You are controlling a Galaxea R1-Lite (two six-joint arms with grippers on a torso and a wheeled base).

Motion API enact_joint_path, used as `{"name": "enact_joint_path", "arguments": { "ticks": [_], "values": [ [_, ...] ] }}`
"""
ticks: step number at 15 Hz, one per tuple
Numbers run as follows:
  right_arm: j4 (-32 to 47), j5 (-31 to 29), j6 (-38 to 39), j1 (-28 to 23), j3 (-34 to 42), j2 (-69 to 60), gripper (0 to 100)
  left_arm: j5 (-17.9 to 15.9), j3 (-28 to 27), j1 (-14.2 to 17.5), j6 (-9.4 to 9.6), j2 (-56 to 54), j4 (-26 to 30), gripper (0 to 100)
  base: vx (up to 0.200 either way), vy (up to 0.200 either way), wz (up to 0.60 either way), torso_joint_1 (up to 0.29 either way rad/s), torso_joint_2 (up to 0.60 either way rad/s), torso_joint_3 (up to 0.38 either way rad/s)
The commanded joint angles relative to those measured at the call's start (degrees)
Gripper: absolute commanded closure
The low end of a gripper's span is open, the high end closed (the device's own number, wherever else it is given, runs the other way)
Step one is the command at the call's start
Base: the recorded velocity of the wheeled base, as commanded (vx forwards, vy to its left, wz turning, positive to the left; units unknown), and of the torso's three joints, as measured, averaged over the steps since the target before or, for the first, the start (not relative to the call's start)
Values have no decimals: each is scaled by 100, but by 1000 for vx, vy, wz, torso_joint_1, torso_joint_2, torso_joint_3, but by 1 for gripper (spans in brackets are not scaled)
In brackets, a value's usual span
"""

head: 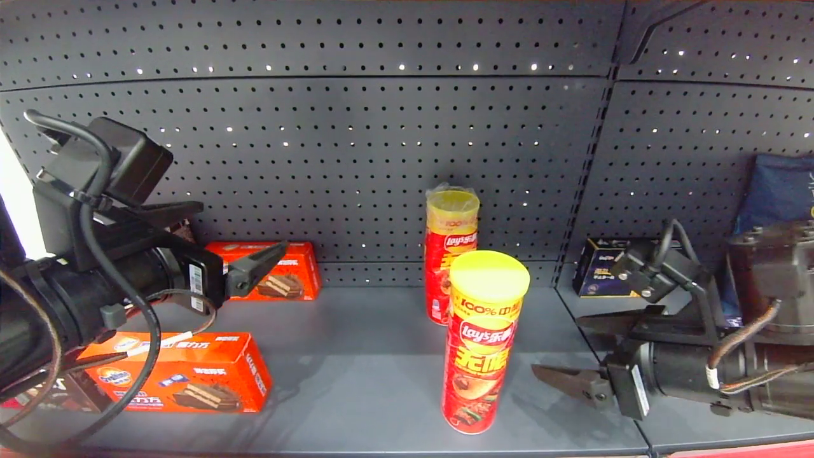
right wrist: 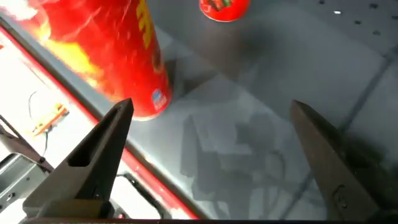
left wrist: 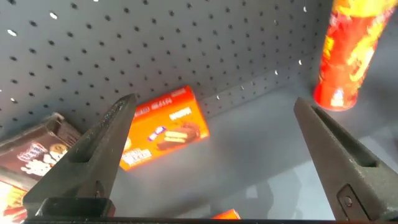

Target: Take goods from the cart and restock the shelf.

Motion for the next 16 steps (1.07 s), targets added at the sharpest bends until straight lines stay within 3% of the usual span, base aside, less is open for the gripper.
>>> {"name": "enact_joint_path", "arguments": {
  "ticks": [1,16],
  "values": [
    [-5,-162,-2,72,-248,547,0,4,-110,11,6,98,8,0,0,0,0,0,0,0],
    [-49,-214,-2,168,-327,952,0,-5,-66,11,-12,116,-27,0,0,0,0,0,0,0]
  ]
}}
